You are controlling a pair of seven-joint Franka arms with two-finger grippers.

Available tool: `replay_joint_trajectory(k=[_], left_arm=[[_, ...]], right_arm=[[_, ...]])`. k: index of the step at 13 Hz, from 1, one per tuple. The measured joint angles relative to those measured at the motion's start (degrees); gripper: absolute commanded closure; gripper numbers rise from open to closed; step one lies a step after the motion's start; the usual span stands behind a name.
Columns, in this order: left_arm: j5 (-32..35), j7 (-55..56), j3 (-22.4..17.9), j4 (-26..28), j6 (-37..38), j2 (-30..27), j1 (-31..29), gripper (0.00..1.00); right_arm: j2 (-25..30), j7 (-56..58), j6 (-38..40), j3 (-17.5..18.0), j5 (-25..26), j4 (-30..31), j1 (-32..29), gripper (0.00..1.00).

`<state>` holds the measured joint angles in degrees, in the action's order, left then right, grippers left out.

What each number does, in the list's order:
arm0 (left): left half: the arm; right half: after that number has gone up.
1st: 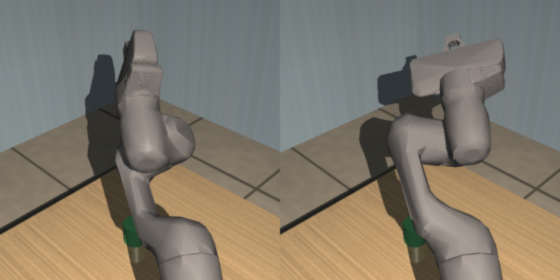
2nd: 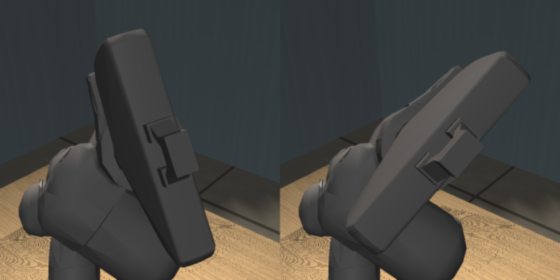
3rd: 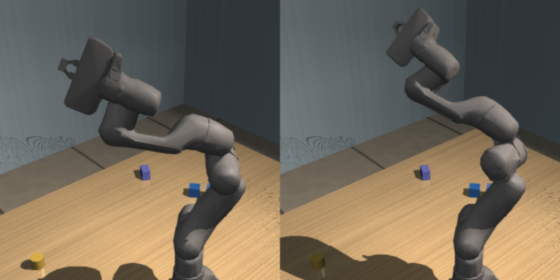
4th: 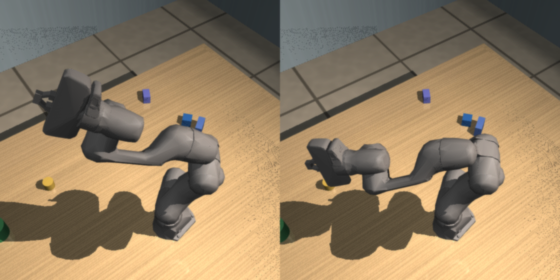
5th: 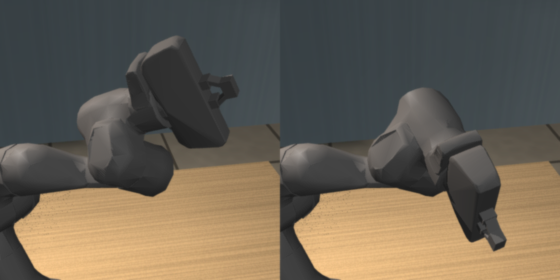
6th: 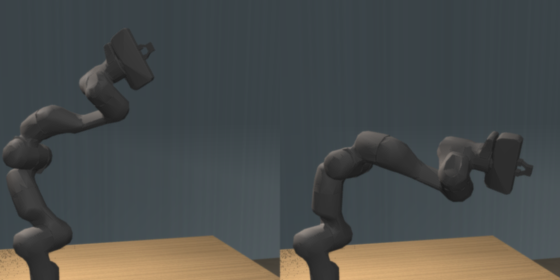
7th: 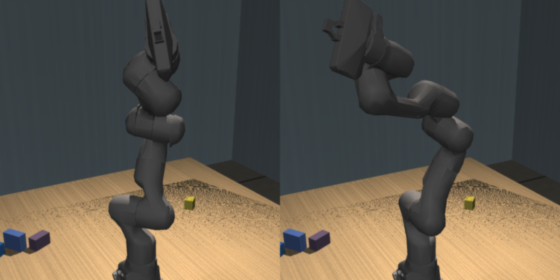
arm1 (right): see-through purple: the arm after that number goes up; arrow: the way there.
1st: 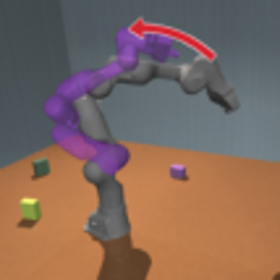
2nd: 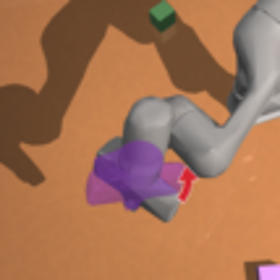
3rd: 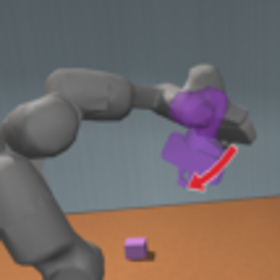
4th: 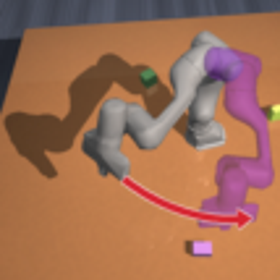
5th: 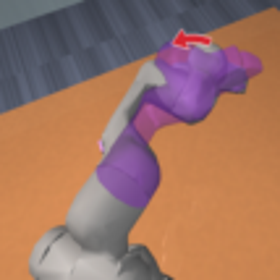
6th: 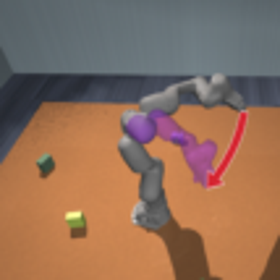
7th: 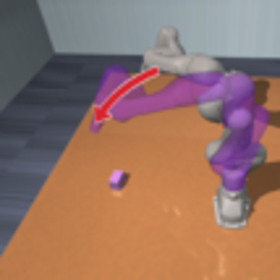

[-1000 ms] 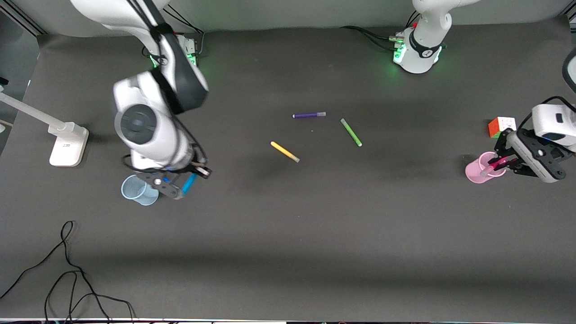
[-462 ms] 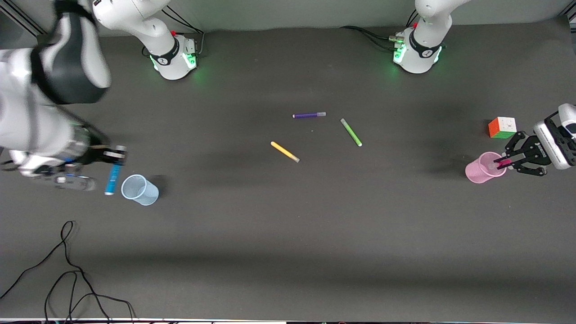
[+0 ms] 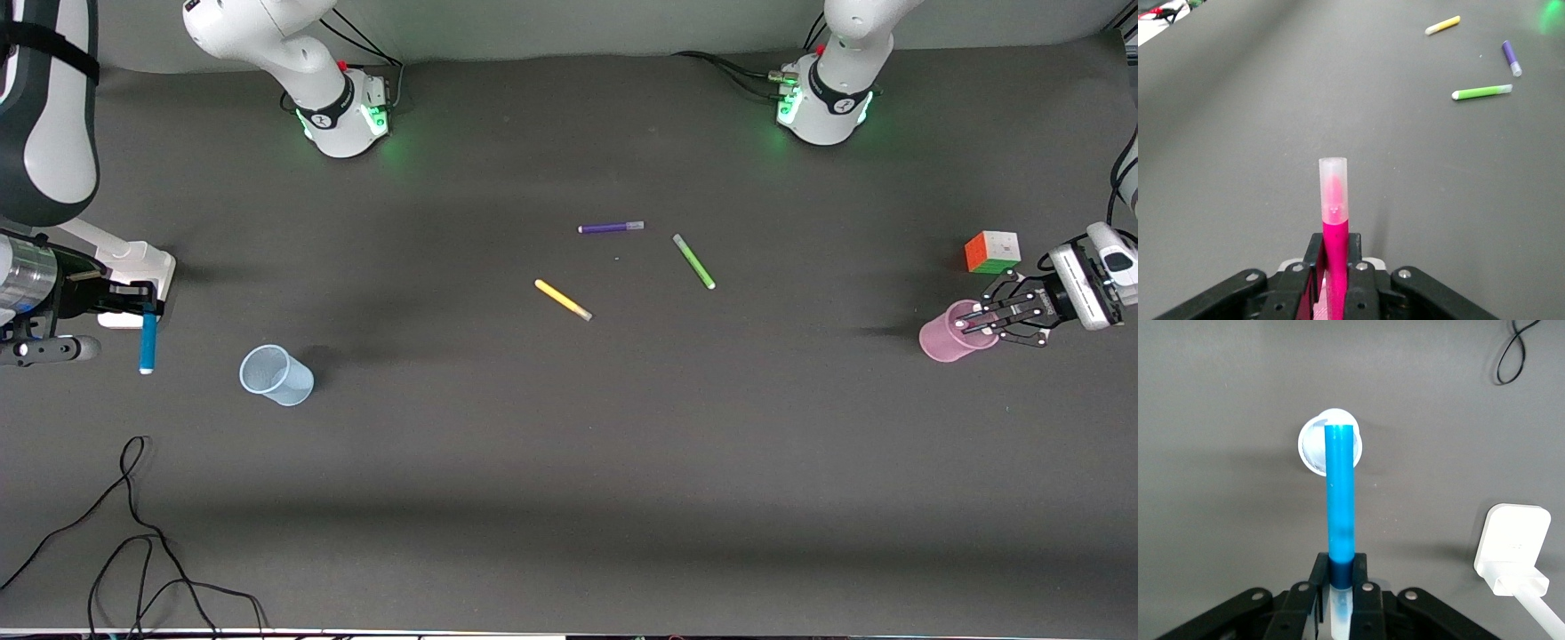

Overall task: Place pink and blue markers in matching cups
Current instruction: 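Drop the pink marker into the pink cup while the right gripper carries blue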

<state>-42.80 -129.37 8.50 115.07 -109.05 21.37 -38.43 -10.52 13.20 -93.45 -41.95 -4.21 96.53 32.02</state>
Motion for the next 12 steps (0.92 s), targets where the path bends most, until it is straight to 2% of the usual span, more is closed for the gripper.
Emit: replay_joint_trajectory(k=[3,4,5,6,7,10,12], left_arm=[[-2.7,-2.4,0.1,-0.1,1.4,1.5,-1.2,1.00],[-2.9,-2.9,0.1,-0.2,1.4,2.2,-1.8,0.84],[-3.0,-3.3,0.1,-0.4,1.5,2.8,-2.3,0.56],[-3.0,-3.5,0.1,-0.5,1.8,3.1,-2.6,0.18],[-3.1,-3.5,0.1,-0.6,2.4,3.2,-2.8,0.01],[-3.2,-3.6,0.1,-1.5,2.9,3.5,-3.0,0.01],[-3.3,-3.6,0.1,-2.2,2.9,3.5,-3.0,0.01]], right_arm=[[-0.1,0.3,0.1,0.0,-1.5,2.7,0.4,0.96],[-0.3,0.3,0.4,0.0,-2.1,3.6,0.5,0.96],[-0.8,0.3,0.9,0.0,-3.2,4.2,0.5,0.96],[-1.7,0.3,1.8,0.1,-4.5,4.6,0.5,0.96],[-2.9,0.3,2.7,0.1,-5.5,4.7,0.5,0.96],[-6.9,0.3,3.8,0.1,-7.2,4.4,0.4,0.96],[-10.2,0.4,6.6,0.1,-9.5,2.1,-1.1,0.96]])
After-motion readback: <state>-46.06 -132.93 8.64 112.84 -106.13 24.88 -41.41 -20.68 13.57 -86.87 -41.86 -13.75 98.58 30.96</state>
